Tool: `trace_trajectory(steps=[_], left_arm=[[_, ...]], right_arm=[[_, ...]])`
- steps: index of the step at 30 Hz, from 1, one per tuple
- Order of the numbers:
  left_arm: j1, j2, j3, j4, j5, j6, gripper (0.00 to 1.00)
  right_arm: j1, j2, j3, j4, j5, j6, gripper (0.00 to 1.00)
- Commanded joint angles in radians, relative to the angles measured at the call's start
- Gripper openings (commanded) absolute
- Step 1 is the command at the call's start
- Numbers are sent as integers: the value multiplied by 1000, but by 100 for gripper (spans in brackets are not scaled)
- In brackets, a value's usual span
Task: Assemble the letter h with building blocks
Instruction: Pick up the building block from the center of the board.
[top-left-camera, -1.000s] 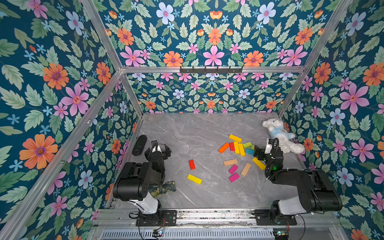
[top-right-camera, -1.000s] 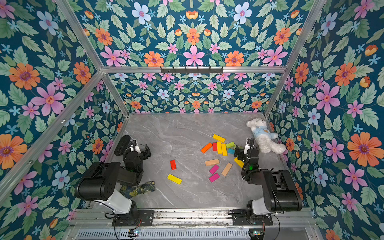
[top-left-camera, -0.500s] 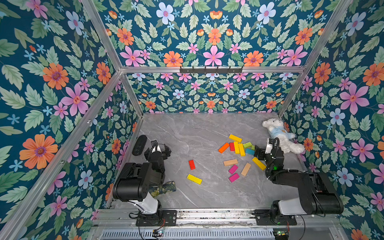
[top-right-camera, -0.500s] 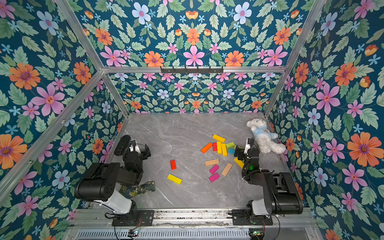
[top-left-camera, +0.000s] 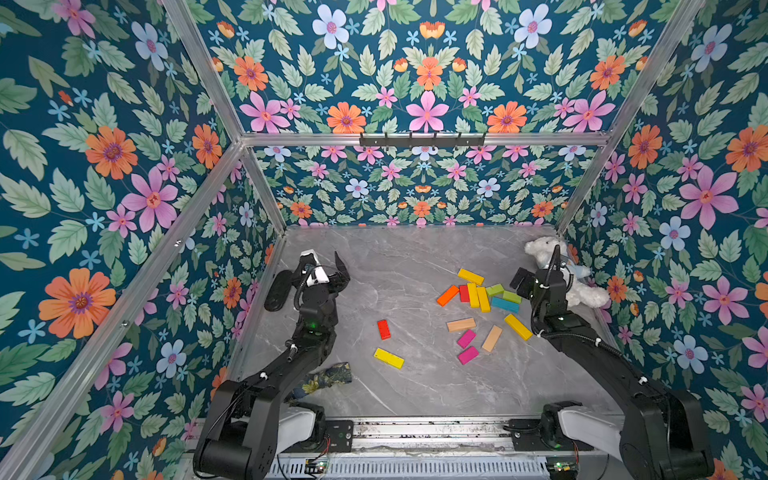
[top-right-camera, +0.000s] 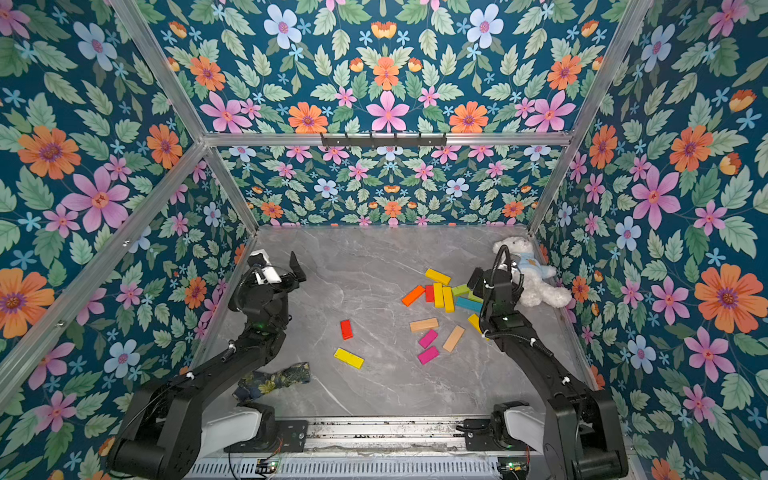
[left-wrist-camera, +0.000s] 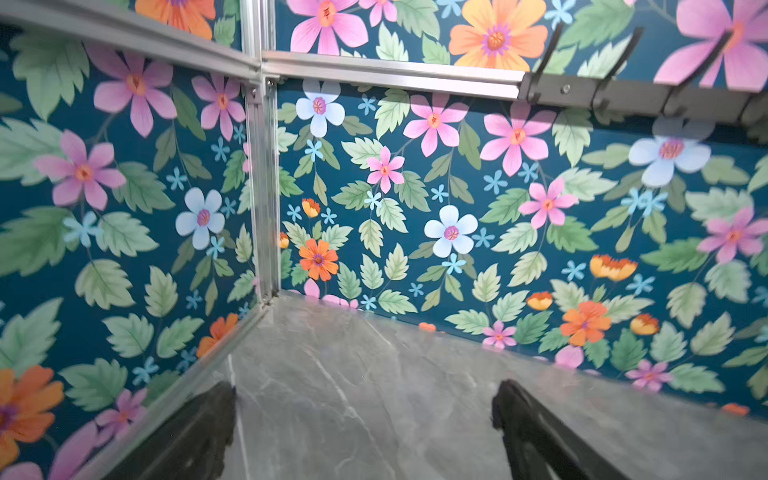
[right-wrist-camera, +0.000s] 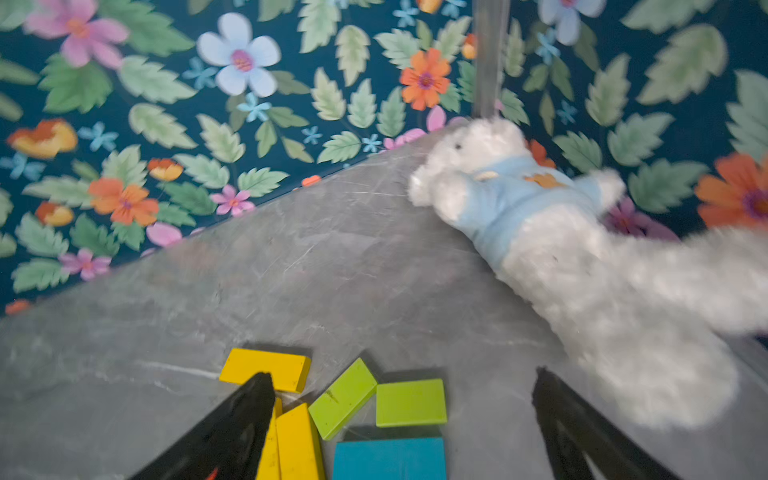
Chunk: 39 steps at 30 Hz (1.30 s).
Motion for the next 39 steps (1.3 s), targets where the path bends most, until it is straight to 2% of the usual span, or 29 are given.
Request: trace_trajectory(steps=[1,2,3,5,8,14,17,20,24,28,33,36,39], left_arm=[[2,-50,63,-319,-149,-405,100],[13,-60,74,-383,-165,-505,100],[33,-73,66,-377,-111,-525,100],[45,-96,32,-323,-25,-524,100],[48,-107,59,-357,100,-514,100],[40,-26,271,-682,344,-474,99],[-30,2,319,-857,375,-479,92],[-184,-28,274,-972,319,-497,90],[-297,-28,252,-1220,296,-633,84],[-339,-40,228,-1407,417,-793,83],[-381,-30,203,-1485,587,-937,87],[-449,11,210,-1483,596,-1008,84],[-509,110,265,-1483,582,-1021,84]], right_arm=[[-27,-41,-47,-67,-110,203,95],[-28,-57,-78,-21,-142,213,96],[-28,-77,-107,20,-149,231,99],[-28,-103,-128,40,-195,231,99],[-28,-89,-57,-98,-254,193,99],[-23,-25,42,-286,-391,158,99],[21,-20,43,-331,-408,135,99],[68,-2,60,-403,-401,124,99],[133,12,75,-470,-335,136,99],[188,23,84,-505,-256,148,99],[189,17,59,-491,-244,170,99],[188,-6,26,-469,-232,173,99],[189,-24,0,-456,-231,172,99]])
